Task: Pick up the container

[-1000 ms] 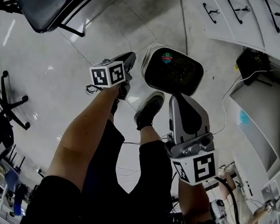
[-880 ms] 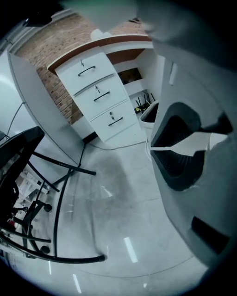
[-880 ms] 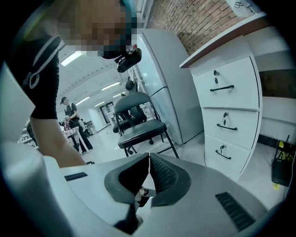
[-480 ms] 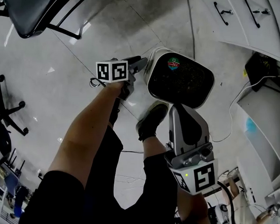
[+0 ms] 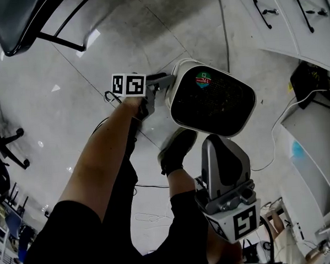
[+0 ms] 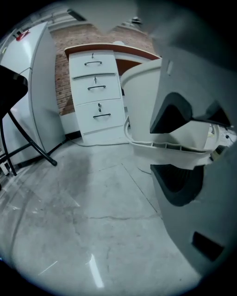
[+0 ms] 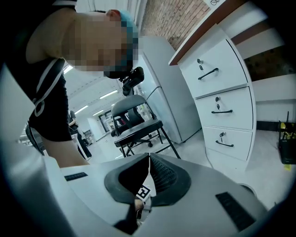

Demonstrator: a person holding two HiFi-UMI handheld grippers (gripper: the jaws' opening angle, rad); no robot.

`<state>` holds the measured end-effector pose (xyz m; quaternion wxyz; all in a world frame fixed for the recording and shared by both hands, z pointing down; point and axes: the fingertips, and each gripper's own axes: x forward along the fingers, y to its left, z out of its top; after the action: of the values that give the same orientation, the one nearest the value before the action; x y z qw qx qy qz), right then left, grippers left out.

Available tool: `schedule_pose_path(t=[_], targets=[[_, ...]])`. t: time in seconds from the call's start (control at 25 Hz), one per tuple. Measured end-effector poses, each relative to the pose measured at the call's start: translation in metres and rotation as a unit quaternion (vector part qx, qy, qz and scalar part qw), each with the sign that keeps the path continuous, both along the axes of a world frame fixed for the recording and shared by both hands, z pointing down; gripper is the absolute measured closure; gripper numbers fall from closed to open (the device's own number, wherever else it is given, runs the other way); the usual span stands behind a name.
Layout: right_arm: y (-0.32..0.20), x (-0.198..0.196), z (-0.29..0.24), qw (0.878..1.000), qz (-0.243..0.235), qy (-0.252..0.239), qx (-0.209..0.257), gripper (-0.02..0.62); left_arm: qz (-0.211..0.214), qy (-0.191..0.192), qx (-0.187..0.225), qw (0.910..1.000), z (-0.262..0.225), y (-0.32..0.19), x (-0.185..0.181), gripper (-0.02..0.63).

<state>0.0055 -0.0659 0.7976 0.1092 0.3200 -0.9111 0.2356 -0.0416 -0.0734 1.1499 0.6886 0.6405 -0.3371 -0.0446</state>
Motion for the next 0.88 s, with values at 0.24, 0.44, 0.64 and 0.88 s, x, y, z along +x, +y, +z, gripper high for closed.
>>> schedule_pose_path(t=[0.24,0.44,0.64,0.88], targets=[[0.001,0.004,-0.005,0.999,-0.030,-0.009,0.020,0.586,-0.016,0.089,0.009,0.9959,0.005,-0.001,0.012,0.402],[-0.001,-0.001,-0.007,0.999,-0.036,-0.009,0.023,0.586,-0.030,0.110,0.021,0.9933,0.002,-0.002,0.013,0.454],[-0.003,0.004,-0.006,0.999,-0.030,0.011,0.038,0.586,-0.034,0.084,0.024,0.9956,-0.007,0.001,0.002,0.500],[0.005,0.010,0.003,1.000,0.009,0.025,0.001,0.586,-0.057,0.047,0.045,0.9962,-0.053,0.004,-0.023,0.502]])
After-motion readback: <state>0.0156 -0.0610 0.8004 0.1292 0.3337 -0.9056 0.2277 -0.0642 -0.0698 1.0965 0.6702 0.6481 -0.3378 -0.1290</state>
